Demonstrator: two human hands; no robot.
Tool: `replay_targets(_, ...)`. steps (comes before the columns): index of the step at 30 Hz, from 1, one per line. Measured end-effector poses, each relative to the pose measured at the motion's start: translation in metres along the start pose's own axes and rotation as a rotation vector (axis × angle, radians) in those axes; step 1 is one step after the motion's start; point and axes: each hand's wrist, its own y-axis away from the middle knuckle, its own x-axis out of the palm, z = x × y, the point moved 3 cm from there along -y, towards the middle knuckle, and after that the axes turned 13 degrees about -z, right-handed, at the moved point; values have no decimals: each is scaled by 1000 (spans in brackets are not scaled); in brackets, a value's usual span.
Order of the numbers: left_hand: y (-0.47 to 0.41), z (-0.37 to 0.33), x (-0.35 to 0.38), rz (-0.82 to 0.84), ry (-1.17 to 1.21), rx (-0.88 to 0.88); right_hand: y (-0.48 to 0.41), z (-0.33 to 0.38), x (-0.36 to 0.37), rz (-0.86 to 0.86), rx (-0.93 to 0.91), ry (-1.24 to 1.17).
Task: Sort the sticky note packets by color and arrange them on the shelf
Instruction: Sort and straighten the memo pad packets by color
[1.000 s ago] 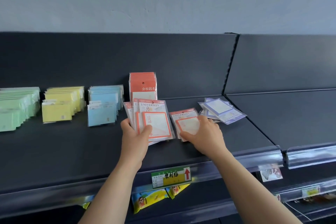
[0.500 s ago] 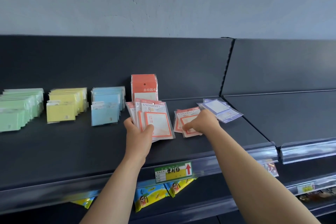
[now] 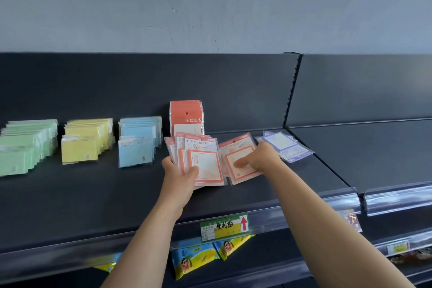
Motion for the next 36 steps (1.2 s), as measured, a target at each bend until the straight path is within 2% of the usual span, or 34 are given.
replay_targets(6, -4, -1, -2, 48, -35, -14, -4, 3, 12, 1, 79, -184)
replay_targets(10, -4, 1, -2, 48, -36, -13, -4, 3, 18, 0, 90, -214)
replay_targets(16, -2, 0, -2, 38, -47, -1, -6, -4, 14, 83, 147, -380)
replay_targets(23, 0, 0, -2, 31, -40, -29, -10, -18, -10, 24, 99, -834)
replay_targets(26, 0, 0, -1, 39, -18, -52, -5, -19, -12, 126, 78, -911)
replay_targets(29, 3, -1, 4, 72, 23, -56, 11, -14, 10, 244, 56, -854)
replay_targets(33, 12, -8, 11, 100, 12, 17, 29, -10, 32, 366, -43, -767)
replay_targets(36, 16, -13, 16, 141, 40, 56, 36, -8, 25, 509, -111, -823)
